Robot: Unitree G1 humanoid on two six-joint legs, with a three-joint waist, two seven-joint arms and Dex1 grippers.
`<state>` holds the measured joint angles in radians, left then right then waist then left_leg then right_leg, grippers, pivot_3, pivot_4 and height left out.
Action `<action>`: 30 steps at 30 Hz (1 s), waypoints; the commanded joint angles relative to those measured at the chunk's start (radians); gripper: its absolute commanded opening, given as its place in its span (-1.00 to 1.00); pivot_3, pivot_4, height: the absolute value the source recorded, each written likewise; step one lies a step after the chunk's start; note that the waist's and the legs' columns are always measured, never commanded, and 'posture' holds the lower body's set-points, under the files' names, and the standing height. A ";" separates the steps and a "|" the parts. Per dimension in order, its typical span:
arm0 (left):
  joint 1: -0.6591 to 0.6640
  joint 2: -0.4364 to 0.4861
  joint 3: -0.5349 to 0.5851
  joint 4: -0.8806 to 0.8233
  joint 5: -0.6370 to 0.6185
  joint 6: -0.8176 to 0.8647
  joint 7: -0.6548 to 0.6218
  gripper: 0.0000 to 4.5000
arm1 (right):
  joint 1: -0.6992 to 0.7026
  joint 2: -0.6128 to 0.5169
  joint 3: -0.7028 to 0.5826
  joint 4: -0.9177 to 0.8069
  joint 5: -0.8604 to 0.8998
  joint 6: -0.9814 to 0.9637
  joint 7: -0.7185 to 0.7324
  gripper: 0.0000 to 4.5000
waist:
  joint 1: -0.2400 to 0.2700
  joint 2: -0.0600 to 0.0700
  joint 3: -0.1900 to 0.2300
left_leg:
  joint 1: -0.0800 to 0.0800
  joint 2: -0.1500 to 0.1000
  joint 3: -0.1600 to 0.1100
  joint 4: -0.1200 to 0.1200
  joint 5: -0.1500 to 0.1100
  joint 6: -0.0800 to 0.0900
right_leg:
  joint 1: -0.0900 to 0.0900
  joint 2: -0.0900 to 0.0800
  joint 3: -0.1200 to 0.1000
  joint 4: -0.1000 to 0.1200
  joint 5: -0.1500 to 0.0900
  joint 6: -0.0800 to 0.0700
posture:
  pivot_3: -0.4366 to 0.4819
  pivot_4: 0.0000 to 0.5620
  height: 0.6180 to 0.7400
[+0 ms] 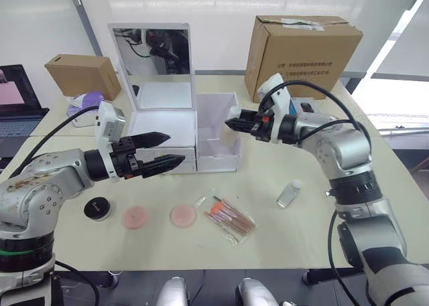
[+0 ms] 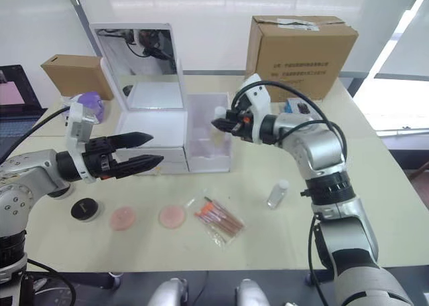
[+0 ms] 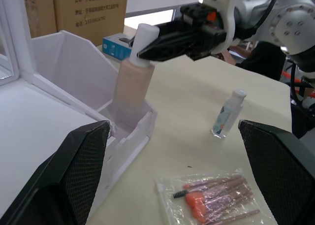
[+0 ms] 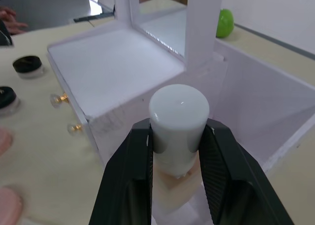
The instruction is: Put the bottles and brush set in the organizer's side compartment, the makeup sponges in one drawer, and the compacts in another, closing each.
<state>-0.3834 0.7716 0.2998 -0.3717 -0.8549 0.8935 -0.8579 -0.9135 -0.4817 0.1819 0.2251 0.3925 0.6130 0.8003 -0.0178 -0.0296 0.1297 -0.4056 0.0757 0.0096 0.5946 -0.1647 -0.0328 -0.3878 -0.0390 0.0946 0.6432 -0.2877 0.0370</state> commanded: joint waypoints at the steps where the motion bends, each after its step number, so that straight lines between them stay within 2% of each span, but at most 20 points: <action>1: 0.018 0.005 0.029 -0.045 -0.020 -0.018 0.021 1.00 | -0.033 0.017 -0.009 0.035 -0.043 -0.083 0.034 -0.56 | -0.001 0.000 0.000 | 0.000 0.000 0.000 0.000 0.000 0.000 | 0.000 0.000 0.000 0.000 0.000 0.000 | -0.05 -0.47 1.00; 9: 0.016 -0.010 0.017 -0.044 -0.038 -0.046 0.030 1.00 | -0.029 0.062 0.069 0.196 -0.206 -0.206 0.056 -0.56 | -0.003 0.000 0.000 | 0.001 0.000 0.000 0.000 0.000 0.000 | 0.000 0.001 0.000 0.001 0.000 -0.001 | -0.05 -0.47 1.00; 13: 0.006 -0.010 0.003 -0.036 -0.031 -0.056 0.026 1.00 | -0.035 0.066 0.085 0.219 -0.254 -0.234 0.083 -0.56 | -0.003 0.000 0.000 | 0.001 0.000 0.000 0.000 0.000 0.000 | 0.000 0.001 0.000 0.001 0.000 -0.001 | -0.05 -0.47 1.00; 19: 0.005 0.011 -0.014 -0.021 -0.010 -0.072 0.009 1.00 | -0.030 0.037 0.026 0.103 -0.224 -0.148 0.114 0.35 | -0.003 0.000 0.000 | 0.001 0.000 0.000 0.000 0.000 0.000 | 0.000 0.001 0.000 0.001 0.000 -0.001 | -0.05 -0.47 1.00; 23: 0.002 0.034 0.002 0.020 0.007 -0.092 -0.010 1.00 | -0.014 -0.008 -0.061 -0.025 -0.147 -0.059 0.136 0.95 | -0.003 0.000 0.000 | 0.000 0.000 0.000 0.000 0.000 0.000 | -0.001 0.001 0.000 0.001 0.000 -0.001 | -0.05 -0.47 1.00; 26: 0.032 0.088 0.054 0.107 0.038 -0.133 -0.052 1.00 | 0.035 -0.096 -0.170 -0.129 -0.073 0.002 0.159 0.98 | 0.001 0.000 0.000 | 0.001 0.000 0.000 -0.001 0.000 0.000 | -0.001 0.001 0.000 0.001 0.000 -0.001 | -0.05 -0.47 1.00; 28: 0.097 0.166 0.076 0.183 0.102 -0.192 -0.141 1.00 | 0.114 -0.178 -0.255 -0.193 -0.046 0.010 0.166 0.98 | 0.003 0.000 0.000 | 0.001 0.000 0.000 -0.001 0.000 0.000 | 0.000 0.001 0.000 0.000 0.000 -0.001 | -0.05 -0.47 1.00; 30: 0.119 0.214 0.118 0.292 0.138 -0.242 -0.177 1.00 | 0.214 -0.249 -0.345 -0.232 -0.035 0.003 0.153 0.98 | 0.007 0.000 0.000 | 0.001 0.000 0.001 -0.002 0.000 0.000 | 0.000 0.000 0.000 -0.002 0.000 -0.001 | -0.05 -0.47 1.00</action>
<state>-0.2576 0.9629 0.3595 -0.1304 -0.7444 0.7051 -1.0002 -0.7223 -0.7086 -0.0854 0.0372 0.3360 0.6134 0.9577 -0.0112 -0.0293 0.1301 -0.4044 0.0756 0.0108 0.5923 -0.1649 -0.0330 -0.3883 -0.0400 0.0944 0.6412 -0.2890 0.0342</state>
